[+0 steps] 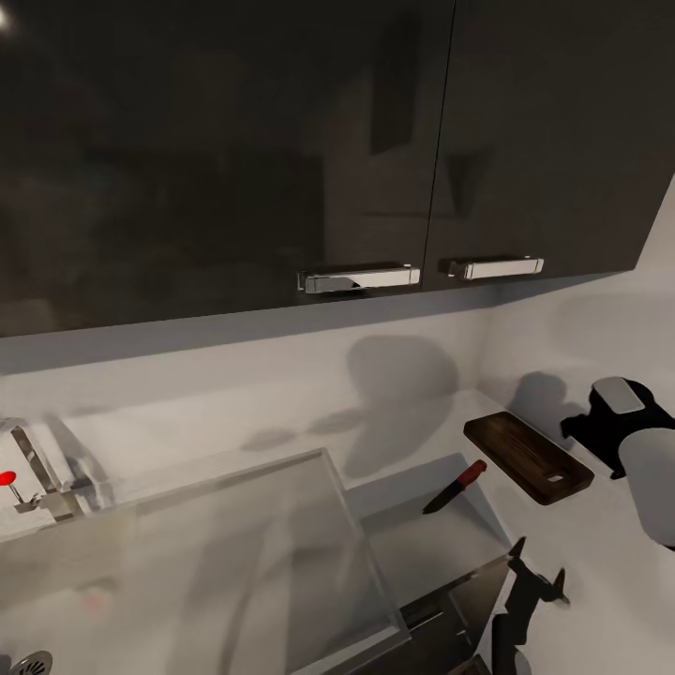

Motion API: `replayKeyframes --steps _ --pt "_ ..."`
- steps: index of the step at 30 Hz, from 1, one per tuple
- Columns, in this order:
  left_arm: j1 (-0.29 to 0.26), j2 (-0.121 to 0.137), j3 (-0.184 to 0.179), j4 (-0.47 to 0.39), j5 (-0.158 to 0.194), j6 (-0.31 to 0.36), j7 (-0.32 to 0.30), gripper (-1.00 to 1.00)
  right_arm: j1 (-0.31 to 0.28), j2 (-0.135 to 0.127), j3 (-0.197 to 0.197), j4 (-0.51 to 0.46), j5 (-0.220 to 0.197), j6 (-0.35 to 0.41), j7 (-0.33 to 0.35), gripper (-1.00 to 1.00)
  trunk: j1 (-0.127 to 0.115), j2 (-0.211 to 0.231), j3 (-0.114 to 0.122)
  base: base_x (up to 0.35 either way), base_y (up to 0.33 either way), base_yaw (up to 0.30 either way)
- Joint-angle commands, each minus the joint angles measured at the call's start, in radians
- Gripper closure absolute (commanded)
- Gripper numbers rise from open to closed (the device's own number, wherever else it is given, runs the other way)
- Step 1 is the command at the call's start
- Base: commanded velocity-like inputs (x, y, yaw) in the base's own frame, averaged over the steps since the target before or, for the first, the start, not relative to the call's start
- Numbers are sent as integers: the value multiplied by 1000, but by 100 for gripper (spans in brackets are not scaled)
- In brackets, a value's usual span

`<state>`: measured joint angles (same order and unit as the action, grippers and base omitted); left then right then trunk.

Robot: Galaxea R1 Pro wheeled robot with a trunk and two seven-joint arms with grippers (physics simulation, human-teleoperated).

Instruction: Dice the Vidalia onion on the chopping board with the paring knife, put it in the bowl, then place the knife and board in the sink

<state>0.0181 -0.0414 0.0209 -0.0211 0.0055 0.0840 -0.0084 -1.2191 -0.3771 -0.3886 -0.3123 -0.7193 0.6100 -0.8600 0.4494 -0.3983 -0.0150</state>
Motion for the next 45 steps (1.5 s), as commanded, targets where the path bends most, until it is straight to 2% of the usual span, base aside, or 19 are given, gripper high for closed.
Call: replayKeyframes --steps 1,6,15,20,23,24,29,32,34,42,45 --pt "0 0 2 -2 1 5 -1 -100 0 0 -1 -1 -7 4 -7 -100 1 -2 -2 0 0 0" --pt "0 0 2 -3 1 5 -1 -100 1 10 -4 31 -8 4 -6 -100 1 -2 -2 0 0 0" --pt "0 -1 2 -2 1 5 -1 -100 1 44 -4 75 -9 2 -1 -100 1 -2 -2 0 0 0" --pt "0 -4 2 -3 1 5 -1 -100 1 52 -6 103 -10 2 0 -100 1 -2 -2 0 0 7" --pt "0 -4 2 -2 1 5 -1 -100 1 53 -9 109 -10 1 0 -100 1 -2 -2 0 0 46" --pt "0 -5 2 -2 1 5 -1 -100 1 53 -24 111 -11 1 -1 -100 1 -2 -2 0 0 11" --pt "0 -5 2 -3 1 5 -1 -100 1 52 -43 111 -11 1 -3 -100 1 -2 -2 0 0 5" --pt "0 -5 2 -3 1 5 -1 -100 1 47 -54 110 -11 1 -5 -100 1 -2 -2 0 0 2" --pt "0 -5 2 -3 1 5 -1 -100 1 34 -65 109 -12 -1 -6 -100 1 -2 -2 0 0 6" --pt "0 -6 2 -3 1 5 -1 -100 1 28 -72 74 -14 -2 -6 -100 1 -2 -4 0 0 20" --pt "0 -6 2 -3 1 5 -1 -100 1 27 -72 33 -14 -31 -5 -100 1 -2 -4 0 0 1"
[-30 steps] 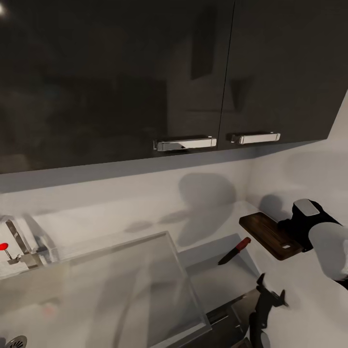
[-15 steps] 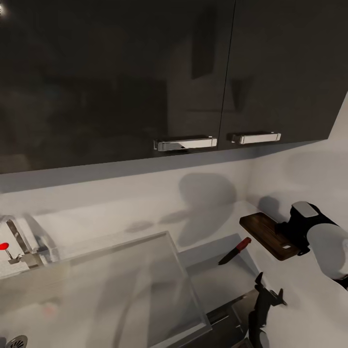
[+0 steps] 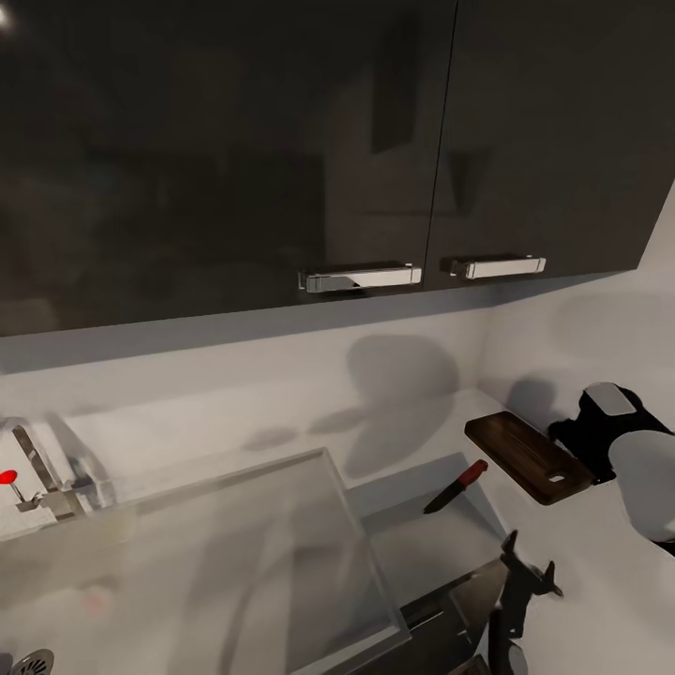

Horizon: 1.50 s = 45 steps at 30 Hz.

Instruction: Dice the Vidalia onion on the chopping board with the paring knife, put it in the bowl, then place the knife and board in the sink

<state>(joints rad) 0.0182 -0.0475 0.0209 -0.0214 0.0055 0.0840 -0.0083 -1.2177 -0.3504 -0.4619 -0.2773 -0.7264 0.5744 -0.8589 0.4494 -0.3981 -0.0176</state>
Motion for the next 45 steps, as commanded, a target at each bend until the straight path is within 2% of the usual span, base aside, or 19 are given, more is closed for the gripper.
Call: replayKeyframes --steps 1,6,10,15,18,24,25,27,29,31,32,33,36,45 --pt "0 0 2 -2 1 5 -1 -100 0 -1 1 -6 -7 -3 -6 -100 1 -2 -2 0 0 0" --pt "0 0 2 -2 1 5 -1 -100 0 -12 -1 -92 -7 -29 -16 -100 1 -2 -2 0 0 0" --pt "0 -1 2 -2 1 5 -1 -100 -2 -16 -2 -161 -7 -31 -54 -100 1 -2 -2 0 0 0" --pt "0 -2 2 -2 1 5 -1 -100 -4 -31 -2 -184 -7 -31 -72 -100 1 -2 -2 0 0 0" --pt "0 -2 2 -2 1 5 -1 -100 -6 -48 -1 -190 -7 -21 -74 -100 1 -2 -2 0 0 0" --pt "0 -14 2 -2 1 5 -1 -100 -18 -75 -1 -192 -7 94 -57 -100 1 -2 -2 0 0 0" --pt "0 -20 2 -3 1 5 -1 -100 -26 -95 -2 -192 -7 143 -49 -100 1 -2 -2 0 0 0" --pt "0 -23 2 -2 1 5 -1 -100 -32 -115 -3 -192 -7 167 -45 -100 1 -2 -2 0 0 0" --pt "0 -24 2 -2 1 5 -1 -100 -34 -122 -3 -192 -7 178 -45 -100 1 -2 -2 0 0 0" --pt "0 -24 2 -2 1 5 -1 -100 -42 -131 -3 -192 -7 221 -44 -100 1 -2 -2 0 0 0" --pt "0 -24 2 -2 1 5 -1 -100 -45 -132 -3 -192 -7 237 -44 -100 1 -2 -2 0 0 0" --pt "0 -24 2 -2 1 5 -1 -100 -54 -135 -3 -191 -7 305 -43 -100 1 -2 -2 0 0 0" --pt "0 -24 2 -2 1 5 -1 -100 -61 -137 -3 -191 -7 362 -44 -100 1 -2 -2 0 0 0" --pt "0 -25 1 -2 1 5 0 -100 -63 -120 -1 -191 -6 385 -47 -100 1 -2 -2 0 0 3"
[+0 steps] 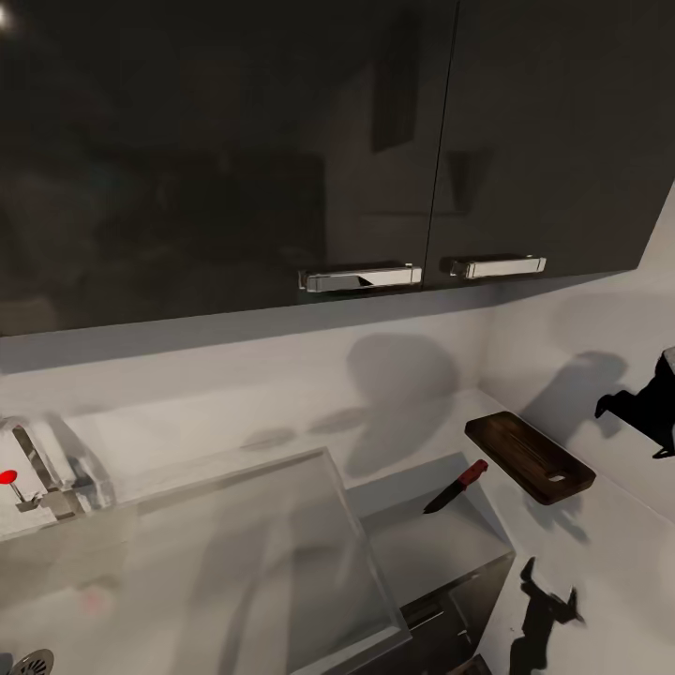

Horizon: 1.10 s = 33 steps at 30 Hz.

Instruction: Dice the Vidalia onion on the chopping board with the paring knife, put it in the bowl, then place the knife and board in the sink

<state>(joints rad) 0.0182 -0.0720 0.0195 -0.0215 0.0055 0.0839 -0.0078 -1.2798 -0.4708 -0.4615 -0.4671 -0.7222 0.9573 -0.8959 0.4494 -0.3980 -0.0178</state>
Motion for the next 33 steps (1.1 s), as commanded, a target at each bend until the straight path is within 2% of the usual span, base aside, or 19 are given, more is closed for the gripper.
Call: replayKeyframes --steps 1,15,21,25,27,33 --pt "0 0 2 -2 1 5 -1 -100 -1 1 -1 -1 -10 2 -10 -100 1 -2 -2 0 0 54" --pt "0 0 2 -2 1 5 -1 -100 -1 8 2 0 -10 3 -9 -100 1 -2 -18 0 0 141" --pt "0 0 2 -2 1 5 -1 -100 -1 24 3 2 -9 0 -8 -100 1 -2 -27 0 0 150" --pt "0 0 2 -2 1 5 -1 -100 1 27 0 6 -6 -25 -10 -100 1 -2 -30 0 0 81" --pt "0 0 2 -2 1 5 -1 -100 3 27 -3 13 -4 -71 -11 -100 1 -2 -30 0 0 20" --pt "0 0 2 -2 1 5 -1 -100 3 27 -5 36 -4 -106 -12 -100 1 -2 -32 0 0 -20"
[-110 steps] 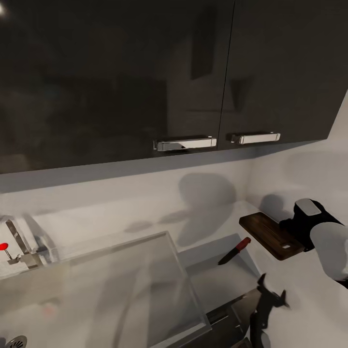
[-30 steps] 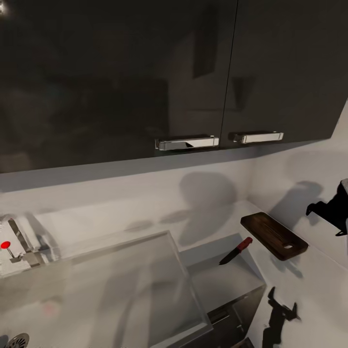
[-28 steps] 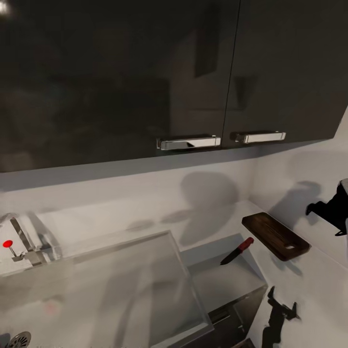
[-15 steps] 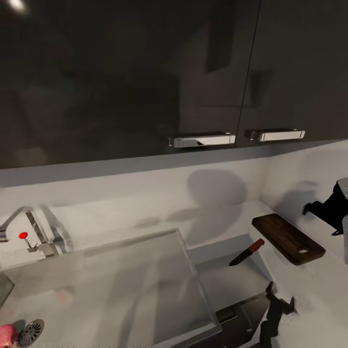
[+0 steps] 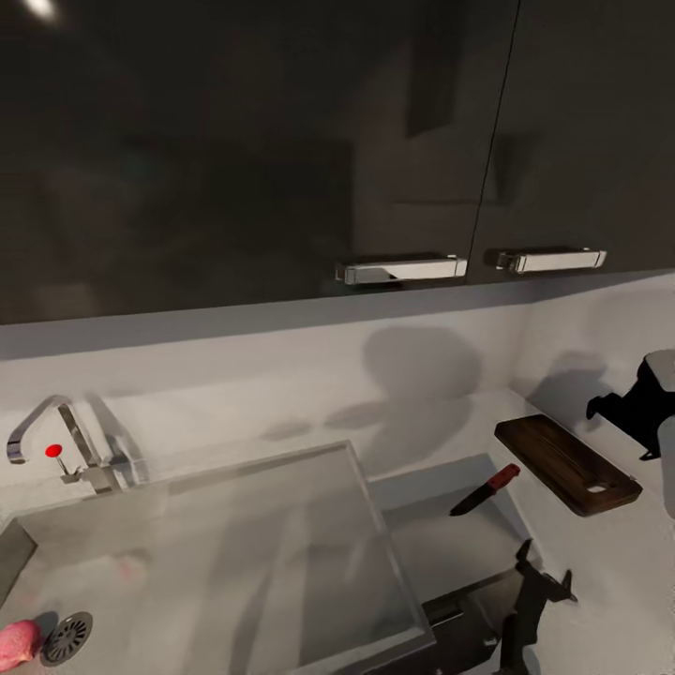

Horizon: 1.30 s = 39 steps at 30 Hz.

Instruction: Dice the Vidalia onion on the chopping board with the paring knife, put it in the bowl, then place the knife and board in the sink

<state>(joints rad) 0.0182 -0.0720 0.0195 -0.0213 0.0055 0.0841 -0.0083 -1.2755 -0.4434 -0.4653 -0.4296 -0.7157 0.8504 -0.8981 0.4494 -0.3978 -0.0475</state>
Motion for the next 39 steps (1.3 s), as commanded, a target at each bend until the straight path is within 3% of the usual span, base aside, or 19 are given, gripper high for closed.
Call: replayKeyframes --steps 1,13,39 --pt "0 0 2 -3 1 5 -1 -100 -1 -1 -1 11 -10 -1 -10 -100 1 -2 -3 0 0 -107" --pt "0 0 2 -2 1 5 -1 -100 0 -4 -3 41 -11 -5 -10 -100 1 -2 -17 0 0 -134" --pt "0 -1 2 -2 1 5 -1 -100 0 -15 -4 42 -11 -8 -8 -100 1 -2 -46 0 0 -5"
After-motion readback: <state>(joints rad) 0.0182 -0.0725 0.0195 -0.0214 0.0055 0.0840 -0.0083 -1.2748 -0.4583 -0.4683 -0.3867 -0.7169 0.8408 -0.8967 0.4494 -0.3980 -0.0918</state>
